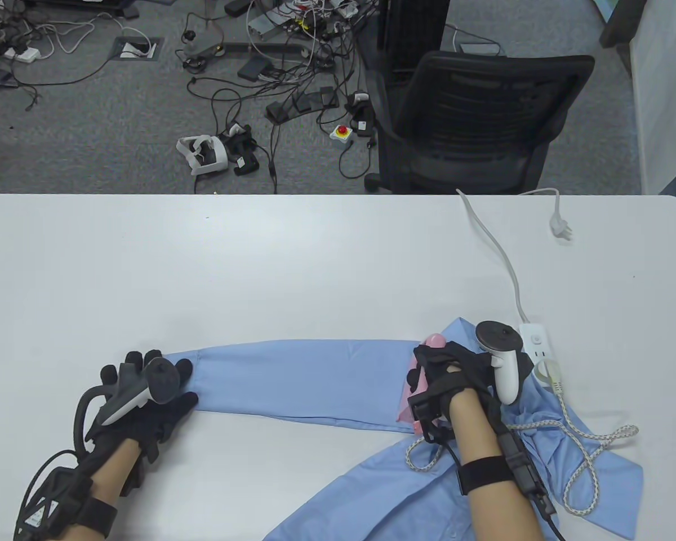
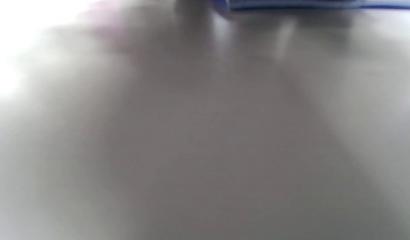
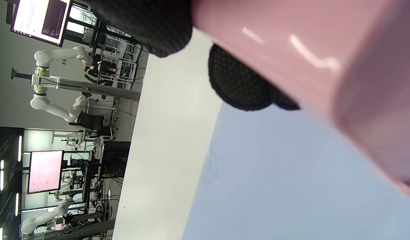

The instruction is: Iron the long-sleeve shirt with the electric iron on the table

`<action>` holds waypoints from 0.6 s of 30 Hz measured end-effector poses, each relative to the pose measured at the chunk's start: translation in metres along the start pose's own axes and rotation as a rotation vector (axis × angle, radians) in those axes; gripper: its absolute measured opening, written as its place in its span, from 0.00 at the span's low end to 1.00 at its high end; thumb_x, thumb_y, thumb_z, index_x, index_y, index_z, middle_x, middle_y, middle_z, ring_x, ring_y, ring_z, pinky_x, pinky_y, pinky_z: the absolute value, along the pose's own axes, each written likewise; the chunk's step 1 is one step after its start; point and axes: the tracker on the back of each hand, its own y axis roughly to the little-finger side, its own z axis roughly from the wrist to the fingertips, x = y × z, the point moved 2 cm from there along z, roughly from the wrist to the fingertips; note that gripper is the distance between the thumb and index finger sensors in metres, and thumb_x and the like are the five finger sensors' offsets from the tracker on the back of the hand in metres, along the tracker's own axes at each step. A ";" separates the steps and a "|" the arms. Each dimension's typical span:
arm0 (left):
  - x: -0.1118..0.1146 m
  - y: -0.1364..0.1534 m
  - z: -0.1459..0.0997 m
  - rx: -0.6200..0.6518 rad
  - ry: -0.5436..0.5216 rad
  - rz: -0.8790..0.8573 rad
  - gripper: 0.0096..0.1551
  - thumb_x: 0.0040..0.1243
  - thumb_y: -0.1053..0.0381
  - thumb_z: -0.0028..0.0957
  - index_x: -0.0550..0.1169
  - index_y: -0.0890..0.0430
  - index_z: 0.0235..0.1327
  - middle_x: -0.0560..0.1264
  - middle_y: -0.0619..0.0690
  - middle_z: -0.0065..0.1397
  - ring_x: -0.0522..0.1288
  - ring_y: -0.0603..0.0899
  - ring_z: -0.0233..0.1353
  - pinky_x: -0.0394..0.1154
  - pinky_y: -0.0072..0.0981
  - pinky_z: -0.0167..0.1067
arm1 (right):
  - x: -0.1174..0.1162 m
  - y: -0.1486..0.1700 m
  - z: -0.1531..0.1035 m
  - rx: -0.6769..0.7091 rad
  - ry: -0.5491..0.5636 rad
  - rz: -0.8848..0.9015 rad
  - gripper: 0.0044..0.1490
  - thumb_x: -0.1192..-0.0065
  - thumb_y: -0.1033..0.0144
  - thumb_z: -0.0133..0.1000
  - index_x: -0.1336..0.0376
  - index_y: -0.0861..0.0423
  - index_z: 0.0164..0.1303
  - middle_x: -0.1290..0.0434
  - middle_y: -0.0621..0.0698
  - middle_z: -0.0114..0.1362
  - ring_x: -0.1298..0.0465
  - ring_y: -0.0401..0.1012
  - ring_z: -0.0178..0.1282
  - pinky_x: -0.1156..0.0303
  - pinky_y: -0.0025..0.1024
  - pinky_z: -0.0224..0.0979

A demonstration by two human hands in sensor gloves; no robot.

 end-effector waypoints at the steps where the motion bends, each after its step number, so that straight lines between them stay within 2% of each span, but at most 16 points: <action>1: 0.000 -0.005 -0.002 0.008 -0.009 0.020 0.38 0.38 0.23 0.52 0.45 0.28 0.74 0.36 0.50 0.88 0.29 0.61 0.82 0.26 0.67 0.69 | 0.005 0.002 0.000 -0.005 0.005 0.003 0.43 0.40 0.54 0.48 0.49 0.73 0.58 0.34 0.58 0.54 0.17 0.39 0.45 0.16 0.34 0.50; 4: 0.001 -0.014 -0.005 0.009 -0.011 0.051 0.38 0.37 0.23 0.52 0.44 0.28 0.74 0.35 0.50 0.88 0.29 0.61 0.82 0.27 0.67 0.69 | 0.022 0.005 0.001 -0.012 0.030 0.011 0.44 0.40 0.54 0.49 0.48 0.74 0.58 0.34 0.59 0.54 0.17 0.39 0.44 0.16 0.34 0.49; 7: 0.003 -0.015 -0.006 0.024 -0.002 0.047 0.38 0.36 0.23 0.52 0.43 0.28 0.73 0.34 0.49 0.87 0.28 0.61 0.82 0.27 0.67 0.69 | 0.042 0.006 -0.005 0.006 0.176 -0.148 0.44 0.41 0.52 0.48 0.47 0.74 0.58 0.32 0.58 0.53 0.16 0.37 0.41 0.15 0.32 0.45; 9: 0.006 -0.017 -0.008 0.031 0.020 0.013 0.38 0.36 0.23 0.52 0.42 0.28 0.73 0.34 0.49 0.87 0.28 0.60 0.82 0.26 0.67 0.69 | 0.045 0.008 -0.006 0.004 0.156 -0.146 0.44 0.40 0.52 0.48 0.47 0.73 0.58 0.32 0.58 0.53 0.16 0.37 0.41 0.15 0.32 0.45; 13: 0.005 -0.024 -0.011 0.037 0.010 0.067 0.39 0.35 0.22 0.51 0.42 0.27 0.73 0.33 0.49 0.87 0.28 0.61 0.82 0.26 0.67 0.69 | 0.055 0.011 -0.007 -0.010 0.165 -0.176 0.44 0.40 0.52 0.48 0.47 0.73 0.58 0.31 0.57 0.52 0.16 0.38 0.41 0.15 0.33 0.45; 18: 0.006 -0.024 -0.009 0.042 0.018 0.045 0.38 0.35 0.22 0.51 0.42 0.26 0.73 0.33 0.47 0.87 0.28 0.60 0.82 0.26 0.67 0.69 | 0.052 0.010 -0.008 -0.015 0.197 -0.196 0.44 0.41 0.51 0.48 0.47 0.73 0.58 0.32 0.57 0.52 0.16 0.37 0.40 0.15 0.32 0.45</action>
